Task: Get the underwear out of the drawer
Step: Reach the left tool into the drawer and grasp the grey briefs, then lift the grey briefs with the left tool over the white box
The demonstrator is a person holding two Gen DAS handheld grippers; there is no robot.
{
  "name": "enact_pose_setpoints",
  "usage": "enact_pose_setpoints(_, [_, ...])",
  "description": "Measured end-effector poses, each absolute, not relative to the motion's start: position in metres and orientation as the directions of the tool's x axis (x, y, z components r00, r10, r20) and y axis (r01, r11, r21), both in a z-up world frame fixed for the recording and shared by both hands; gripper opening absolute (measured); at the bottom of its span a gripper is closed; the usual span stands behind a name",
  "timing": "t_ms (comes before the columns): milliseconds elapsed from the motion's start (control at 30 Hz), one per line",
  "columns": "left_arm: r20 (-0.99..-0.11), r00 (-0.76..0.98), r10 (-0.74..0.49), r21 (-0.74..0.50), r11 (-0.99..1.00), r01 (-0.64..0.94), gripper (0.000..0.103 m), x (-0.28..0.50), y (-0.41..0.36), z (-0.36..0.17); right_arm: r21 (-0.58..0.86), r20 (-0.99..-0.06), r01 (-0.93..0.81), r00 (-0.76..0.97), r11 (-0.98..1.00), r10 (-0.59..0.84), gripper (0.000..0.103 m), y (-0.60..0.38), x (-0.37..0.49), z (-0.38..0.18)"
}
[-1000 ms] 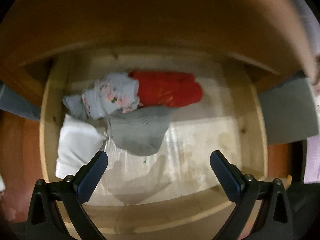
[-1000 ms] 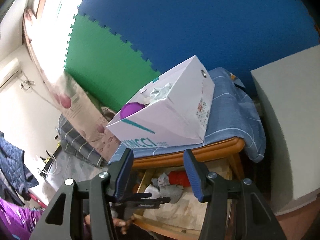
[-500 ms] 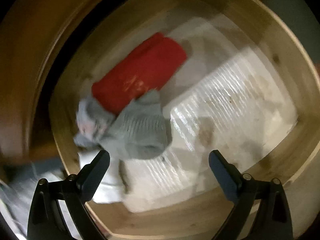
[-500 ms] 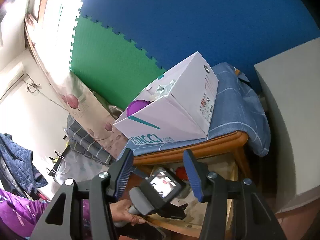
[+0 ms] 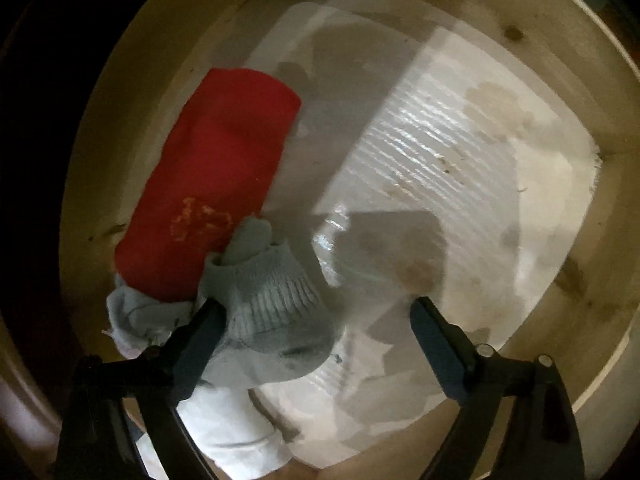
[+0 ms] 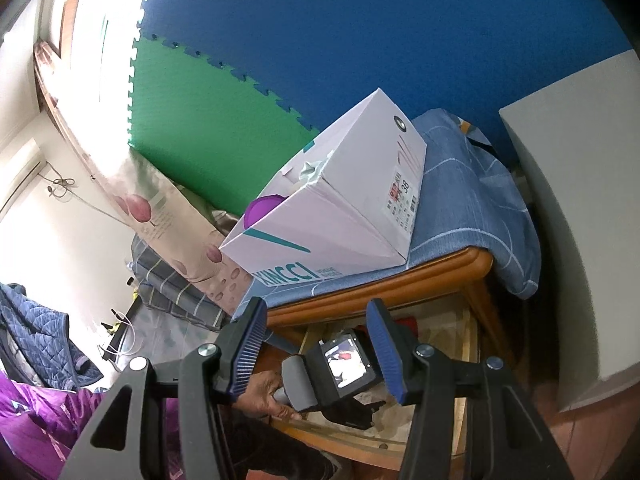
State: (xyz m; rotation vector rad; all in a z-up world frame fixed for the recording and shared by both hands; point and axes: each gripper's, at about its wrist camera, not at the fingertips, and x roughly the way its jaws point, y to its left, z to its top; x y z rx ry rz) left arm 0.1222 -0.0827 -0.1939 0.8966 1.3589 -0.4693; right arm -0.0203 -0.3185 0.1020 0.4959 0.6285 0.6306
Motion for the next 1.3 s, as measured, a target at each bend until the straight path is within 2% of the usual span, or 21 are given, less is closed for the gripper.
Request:
enact_pose_setpoints(67, [-0.964,0.189,0.186,0.263,0.598,0.757,0.079,0.123,-0.078,-0.191,0.598,-0.392,-0.376,0.633,0.708,0.667,0.053,-0.318,-0.018,0.100])
enact_pose_setpoints(133, [-0.964,0.199,0.177,0.266,0.585,0.766,0.064,0.121,-0.076,-0.187,0.599,-0.399,-0.370,0.631,0.710,0.665,0.053,-0.316,-0.017,0.099])
enact_pose_setpoints(167, [-0.962,0.211,0.171,0.271,0.576,0.771,0.050,0.120,-0.076,-0.184,0.599,-0.403,-0.367,0.631,0.712,0.664,0.053,-0.316,-0.016,0.098])
enact_pose_setpoints(200, [-0.960,0.223,0.167,0.279,0.572,0.771,0.042,0.118,-0.076,-0.183,0.599,-0.406,-0.363,0.631,0.714,0.661,0.053,-0.315,-0.015,0.098])
enact_pose_setpoints(367, [-0.973,0.213,0.088,0.219,0.634,0.741,0.036,0.132,-0.061,-0.175,0.599,-0.419,-0.349,0.630,0.720,0.654,0.053,-0.313,-0.012,0.095])
enact_pose_setpoints(500, [-0.956,0.278,0.091,0.276,0.595,0.755,0.022,0.114,-0.055,-0.170,0.596,-0.426,-0.340,0.634,0.728,0.645,0.053,-0.314,-0.013,0.094])
enact_pose_setpoints(567, [-0.950,0.301,0.084,0.293,0.570,0.767,0.018,0.103,-0.057,-0.166,0.599,-0.423,-0.335,0.638,0.727,0.643,0.053,-0.316,-0.013,0.094])
enact_pose_setpoints(767, [-0.907,0.421,0.014,0.358,0.552,0.753,0.015,0.081,-0.061,-0.117,0.611,-0.424,-0.313,0.647,0.727,0.634,0.053,-0.320,-0.012,0.092])
enact_pose_setpoints(867, [-0.900,0.430,-0.077,0.312,0.575,0.756,0.015,0.066,-0.049,-0.082,0.627,-0.424,-0.297,0.646,0.721,0.635,0.053,-0.323,-0.010,0.090])
enact_pose_setpoints(1033, [-0.888,0.430,-0.160,0.250,0.617,0.746,0.015,0.040,-0.040,-0.039,0.649,-0.419,-0.277,0.648,0.709,0.636,0.053,-0.329,-0.009,0.087])
enact_pose_setpoints(1300, [-0.842,0.452,-0.296,0.101,0.736,0.670,0.015,0.010,-0.036,0.011,0.656,-0.424,-0.263,0.646,0.707,0.634,0.053,-0.331,-0.008,0.085])
